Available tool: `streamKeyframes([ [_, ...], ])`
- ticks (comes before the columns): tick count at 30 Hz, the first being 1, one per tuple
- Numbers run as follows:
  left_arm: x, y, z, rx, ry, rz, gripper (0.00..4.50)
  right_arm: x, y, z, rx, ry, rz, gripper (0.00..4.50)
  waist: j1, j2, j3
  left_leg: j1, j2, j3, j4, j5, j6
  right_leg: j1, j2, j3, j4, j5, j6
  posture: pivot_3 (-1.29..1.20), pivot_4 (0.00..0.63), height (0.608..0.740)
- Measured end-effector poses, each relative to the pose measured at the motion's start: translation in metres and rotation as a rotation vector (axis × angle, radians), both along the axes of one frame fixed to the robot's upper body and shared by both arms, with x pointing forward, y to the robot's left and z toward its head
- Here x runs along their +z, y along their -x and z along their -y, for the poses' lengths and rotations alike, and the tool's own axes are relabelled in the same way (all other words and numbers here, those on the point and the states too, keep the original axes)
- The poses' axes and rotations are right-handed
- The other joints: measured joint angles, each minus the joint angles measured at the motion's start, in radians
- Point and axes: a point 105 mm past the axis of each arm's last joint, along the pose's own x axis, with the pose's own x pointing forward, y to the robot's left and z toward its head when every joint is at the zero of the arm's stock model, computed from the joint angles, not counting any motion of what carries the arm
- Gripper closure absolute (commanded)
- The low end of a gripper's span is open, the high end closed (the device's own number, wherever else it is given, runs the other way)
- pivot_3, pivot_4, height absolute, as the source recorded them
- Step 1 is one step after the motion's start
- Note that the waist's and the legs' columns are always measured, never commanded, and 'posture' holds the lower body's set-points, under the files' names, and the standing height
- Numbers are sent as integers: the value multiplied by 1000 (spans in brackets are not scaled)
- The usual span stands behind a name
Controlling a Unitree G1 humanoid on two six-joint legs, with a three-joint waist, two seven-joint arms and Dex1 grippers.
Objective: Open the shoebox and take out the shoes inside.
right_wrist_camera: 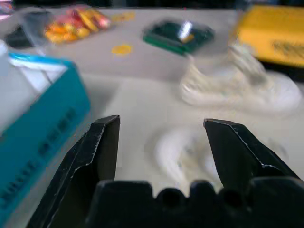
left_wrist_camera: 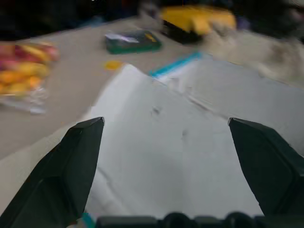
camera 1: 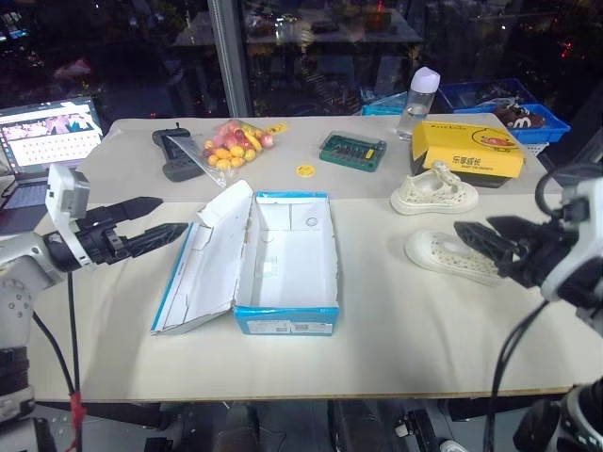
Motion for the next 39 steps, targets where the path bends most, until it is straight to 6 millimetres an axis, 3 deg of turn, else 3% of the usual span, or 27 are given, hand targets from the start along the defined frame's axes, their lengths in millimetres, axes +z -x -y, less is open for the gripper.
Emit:
streamKeyframes([
  [2, -19, 4, -2, 51, 37, -48, 0, -21, 6, -3, -2, -27, -57, 1099, 0, 0, 0, 0, 0, 1, 0, 0, -1, -1, 0, 1, 0, 0, 0, 0, 150, 643],
  [5, -31, 6, 7, 62, 95, -76, 0, -31, 3, -12, 17, -6, -51, 1099, 4, -1, 1, 0, 0, 0, 3, 1, -3, -1, 0, 1, 1, 1, -5, 0, 150, 643],
  [12, -25, 2, -8, 186, 107, -50, 0, -58, 1, -21, 25, 36, -51, 1099, 5, -2, 1, -8, 0, 0, 13, 2, -4, -3, 0, 1, 3, 2, -5, 0, 150, 643],
  [16, -27, -2, -28, 320, 113, -54, 0, -71, -6, -15, -97, 54, -16, 1099, 4, -2, 1, -13, 0, 1, 14, 1, -3, -7, 0, 2, 3, 3, -3, 0, 150, 643],
  [21, -26, -1, -32, 369, 112, -47, 0, -81, -14, -2, -225, 124, 20, 1099, 7, -2, 1, -15, 0, 0, 14, 1, -3, -9, 0, 2, 3, 3, -2, 0, 150, 643],
  [24, -28, -1, -50, 475, 88, -30, 0, -93, -18, 1, -259, 157, 8, 1099, 5, -1, 1, -15, 0, 1, 15, 1, -3, -10, 0, 3, 4, 2, -3, 0, 150, 643],
  [31, -69, 5, -85, 742, 76, -73, 0, -99, -24, 4, -267, 165, 37, 1099, 6, -3, -1, -15, 0, 1, 17, 1, -3, -12, 0, 3, 8, 2, -3, 0, 150, 643],
  [39, -97, 9, -86, 861, 142, -122, 0, -99, -40, 5, -243, 169, 63, 1099, 6, -6, -4, -16, 0, 1, 18, 1, -3, -14, 0, 4, 12, 2, -3, 0, 150, 643],
])
